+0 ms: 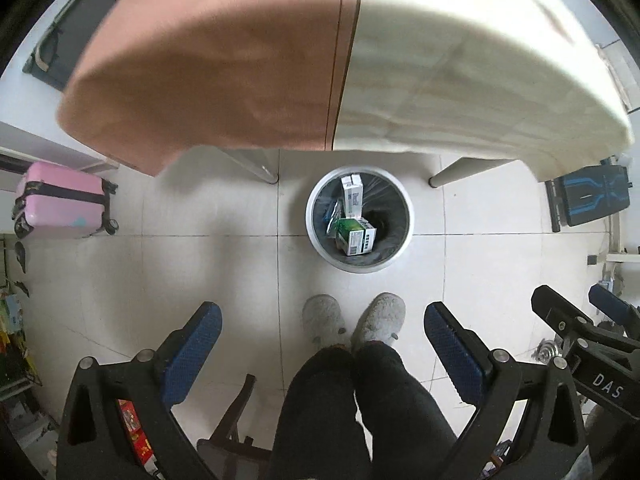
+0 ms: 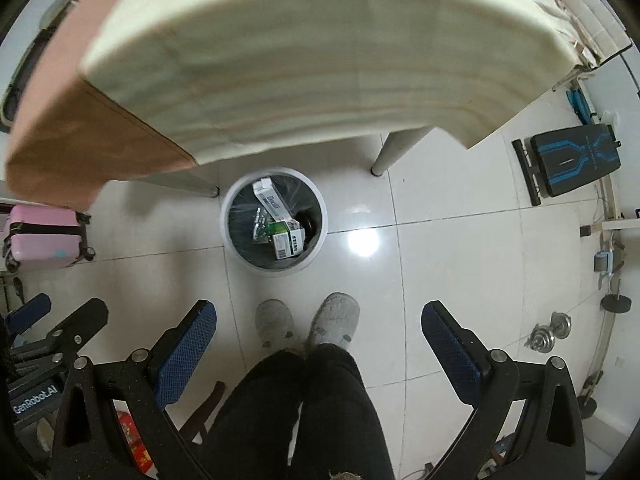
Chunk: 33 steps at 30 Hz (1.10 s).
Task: Collect trash
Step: 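Raise both tools from the bin back toward the table items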
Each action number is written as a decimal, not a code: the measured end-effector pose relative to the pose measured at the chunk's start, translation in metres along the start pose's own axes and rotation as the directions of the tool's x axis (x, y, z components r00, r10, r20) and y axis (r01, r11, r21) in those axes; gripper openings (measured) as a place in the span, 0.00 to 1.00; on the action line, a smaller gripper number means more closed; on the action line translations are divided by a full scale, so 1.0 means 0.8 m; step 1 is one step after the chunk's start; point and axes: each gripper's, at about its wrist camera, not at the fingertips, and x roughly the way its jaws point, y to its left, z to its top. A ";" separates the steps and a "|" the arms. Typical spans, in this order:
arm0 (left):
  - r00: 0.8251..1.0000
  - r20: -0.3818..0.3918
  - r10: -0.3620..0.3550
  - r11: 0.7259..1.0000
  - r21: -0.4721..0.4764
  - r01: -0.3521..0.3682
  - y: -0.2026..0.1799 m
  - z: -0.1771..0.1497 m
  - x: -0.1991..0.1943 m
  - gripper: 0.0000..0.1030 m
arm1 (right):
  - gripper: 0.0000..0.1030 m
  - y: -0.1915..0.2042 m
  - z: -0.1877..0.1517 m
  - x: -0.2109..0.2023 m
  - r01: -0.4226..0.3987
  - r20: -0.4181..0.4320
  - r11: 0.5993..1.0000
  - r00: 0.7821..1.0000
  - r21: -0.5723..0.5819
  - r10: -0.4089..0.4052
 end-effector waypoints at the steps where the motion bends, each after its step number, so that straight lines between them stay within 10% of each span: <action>1: 1.000 0.004 0.003 1.000 0.002 -0.003 0.000 -0.001 -0.011 1.00 | 1.00 0.001 -0.002 -0.014 -0.004 0.005 1.000 1.000 0.000 0.004; 13: 0.965 0.256 0.054 0.998 -0.041 -0.045 0.022 0.087 -0.157 1.00 | 1.00 0.005 0.089 -0.176 -0.161 0.119 0.986 0.981 0.040 0.155; 22: 0.933 0.312 0.179 0.980 -0.142 -0.140 0.021 0.261 -0.186 1.00 | 1.00 0.016 0.322 -0.236 -0.098 0.168 0.983 0.978 -0.156 0.124; 33: 0.961 0.068 0.269 0.924 -0.299 -0.238 0.009 0.454 -0.084 1.00 | 1.00 0.057 0.659 -0.091 -0.005 0.026 0.941 1.000 -0.337 0.015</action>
